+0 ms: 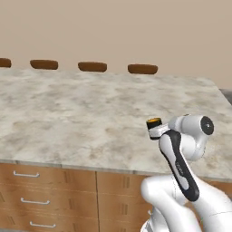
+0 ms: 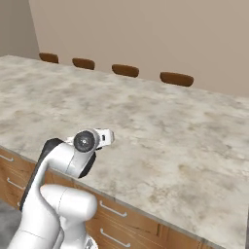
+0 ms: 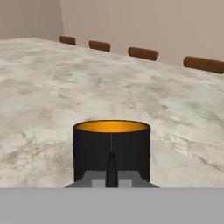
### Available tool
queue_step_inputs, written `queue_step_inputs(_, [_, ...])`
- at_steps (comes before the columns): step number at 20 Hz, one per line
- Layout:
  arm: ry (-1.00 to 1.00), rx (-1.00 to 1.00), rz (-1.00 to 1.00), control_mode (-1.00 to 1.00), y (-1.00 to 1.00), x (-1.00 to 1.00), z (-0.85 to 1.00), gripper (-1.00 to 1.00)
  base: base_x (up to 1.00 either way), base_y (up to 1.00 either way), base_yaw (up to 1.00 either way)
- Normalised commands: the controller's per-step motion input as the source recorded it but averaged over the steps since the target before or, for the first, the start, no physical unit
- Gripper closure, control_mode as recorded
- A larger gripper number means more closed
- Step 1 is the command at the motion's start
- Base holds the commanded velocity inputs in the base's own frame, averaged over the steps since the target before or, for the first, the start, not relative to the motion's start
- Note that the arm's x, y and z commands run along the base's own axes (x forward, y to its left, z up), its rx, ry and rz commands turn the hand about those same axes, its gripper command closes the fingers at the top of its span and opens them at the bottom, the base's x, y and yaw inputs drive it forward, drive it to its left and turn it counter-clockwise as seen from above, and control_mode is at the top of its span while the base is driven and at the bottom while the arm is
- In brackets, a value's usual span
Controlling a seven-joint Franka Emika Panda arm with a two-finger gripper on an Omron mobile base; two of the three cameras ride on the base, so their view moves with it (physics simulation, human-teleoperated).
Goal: Clear the mugs and bowl far away from the sink.
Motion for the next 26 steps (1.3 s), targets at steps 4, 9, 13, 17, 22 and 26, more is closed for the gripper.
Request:
queue_step_inputs(4, [-0.14, 0.00, 0.03, -1.00, -0.03, 0.35, -0.61, 1.00, 0.00, 0.00, 0.00])
queue_step_inputs(9, [-0.11, 0.00, 0.03, -1.00, -0.04, 0.36, -0.64, 1.00, 0.00, 0.00, 0.00])
queue_step_inputs(13, [-0.04, 0.01, 0.03, -1.00, -0.06, 0.30, -0.76, 1.00, 0.00, 0.00, 0.00])
queue_step_inputs(17, [0.00, 0.01, 0.05, -1.00, -0.16, 0.23, -0.80, 1.00, 0.00, 0.00, 0.00])
queue_step_inputs(22, [0.00, 0.00, 0.05, -1.00, -0.08, 0.13, -0.79, 1.00, 0.00, 0.00, 0.00])
queue_step_inputs(26, [0.00, 0.00, 0.06, -1.00, -0.08, 0.06, -0.85, 1.00, 0.00, 0.00, 0.00])
